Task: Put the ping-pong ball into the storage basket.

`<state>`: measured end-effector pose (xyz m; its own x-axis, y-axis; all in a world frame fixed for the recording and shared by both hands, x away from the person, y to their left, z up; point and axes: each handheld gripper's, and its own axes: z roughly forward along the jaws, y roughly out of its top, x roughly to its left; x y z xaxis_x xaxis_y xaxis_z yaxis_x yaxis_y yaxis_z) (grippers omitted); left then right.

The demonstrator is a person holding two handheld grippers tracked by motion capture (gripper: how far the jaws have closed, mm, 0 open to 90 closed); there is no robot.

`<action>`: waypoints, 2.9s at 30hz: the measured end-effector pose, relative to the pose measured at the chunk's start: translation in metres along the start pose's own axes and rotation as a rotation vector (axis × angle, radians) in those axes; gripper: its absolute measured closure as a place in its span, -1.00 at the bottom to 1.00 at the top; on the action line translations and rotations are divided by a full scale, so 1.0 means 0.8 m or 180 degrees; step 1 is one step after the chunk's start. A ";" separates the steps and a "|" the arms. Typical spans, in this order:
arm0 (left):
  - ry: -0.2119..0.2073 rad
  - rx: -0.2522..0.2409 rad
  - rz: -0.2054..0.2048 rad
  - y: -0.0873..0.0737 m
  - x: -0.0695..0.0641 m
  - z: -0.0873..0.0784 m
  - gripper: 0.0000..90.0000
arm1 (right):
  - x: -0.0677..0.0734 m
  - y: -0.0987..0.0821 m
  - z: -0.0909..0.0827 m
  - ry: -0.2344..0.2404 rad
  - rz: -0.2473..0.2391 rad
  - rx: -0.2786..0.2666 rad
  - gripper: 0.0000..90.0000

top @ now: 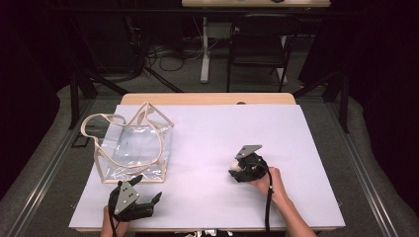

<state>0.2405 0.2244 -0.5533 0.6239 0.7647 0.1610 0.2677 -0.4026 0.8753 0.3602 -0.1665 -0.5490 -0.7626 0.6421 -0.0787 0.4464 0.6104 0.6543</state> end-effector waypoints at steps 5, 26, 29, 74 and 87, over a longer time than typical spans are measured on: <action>-0.0005 0.0004 -0.0006 0.000 -0.001 0.000 -0.64 | -0.001 -0.001 -0.001 -0.0025 0.0000 -0.0013 0.11; -0.0026 -0.0003 0.0025 0.001 -0.003 0.001 -0.64 | 0.004 0.011 -0.016 -0.0055 -0.0093 -0.0058 0.13; -0.0023 0.0009 0.0018 0.001 -0.003 0.001 -0.64 | 0.004 0.012 -0.019 -0.0059 -0.0083 -0.0078 0.13; -0.0038 0.0011 0.0036 0.001 -0.003 0.002 -0.64 | 0.010 0.041 -0.057 -0.0076 -0.0173 -0.0102 0.13; -0.0040 0.0001 0.0042 0.001 -0.004 0.002 -0.64 | 0.011 0.048 -0.072 -0.0082 -0.0178 -0.0141 0.13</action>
<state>0.2397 0.2211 -0.5539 0.6366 0.7530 0.1667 0.2597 -0.4128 0.8730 0.3441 -0.1642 -0.4811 -0.7733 0.6195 -0.1350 0.3818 0.6249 0.6810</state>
